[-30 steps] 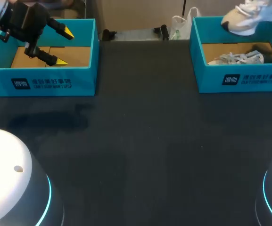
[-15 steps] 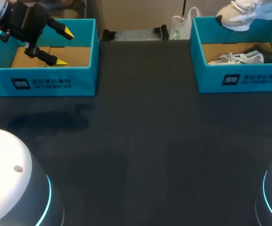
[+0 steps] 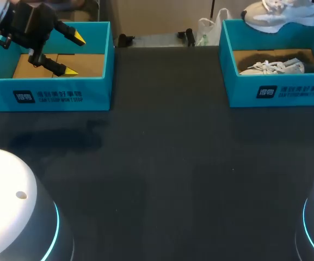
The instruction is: Take the shoe out of the shoebox, open the shoe tongue, remove and reinsert the insole, then place the shoe into the shoebox
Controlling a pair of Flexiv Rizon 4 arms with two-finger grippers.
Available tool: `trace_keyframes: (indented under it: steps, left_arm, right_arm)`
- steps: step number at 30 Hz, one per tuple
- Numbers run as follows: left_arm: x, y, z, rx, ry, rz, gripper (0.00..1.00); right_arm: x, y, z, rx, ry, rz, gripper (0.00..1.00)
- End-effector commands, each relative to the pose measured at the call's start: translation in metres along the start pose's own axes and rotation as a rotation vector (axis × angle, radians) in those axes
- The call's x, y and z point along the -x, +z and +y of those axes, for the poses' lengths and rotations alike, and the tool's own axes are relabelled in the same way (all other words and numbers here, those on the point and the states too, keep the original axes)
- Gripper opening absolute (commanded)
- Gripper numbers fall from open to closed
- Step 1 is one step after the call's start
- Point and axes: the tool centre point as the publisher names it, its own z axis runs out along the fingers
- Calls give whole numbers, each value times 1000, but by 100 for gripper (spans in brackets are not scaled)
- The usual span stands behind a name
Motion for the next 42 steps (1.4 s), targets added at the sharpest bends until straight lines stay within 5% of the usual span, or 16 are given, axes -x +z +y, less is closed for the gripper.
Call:
trace_keyframes:
  steps: [1, 28, 42]
  left_arm:
    - [0, 0, 0, 4, 0, 1, 100]
    - [0, 0, 0, 4, 0, 1, 100]
    - [0, 0, 0, 4, 0, 1, 100]
  right_arm:
    - [-2, 0, 0, 10, 14, -22, 0]
    - [-31, 47, -18, -4, 8, -21, 0]
    - [-45, 75, -7, -34, 14, -48, 0]
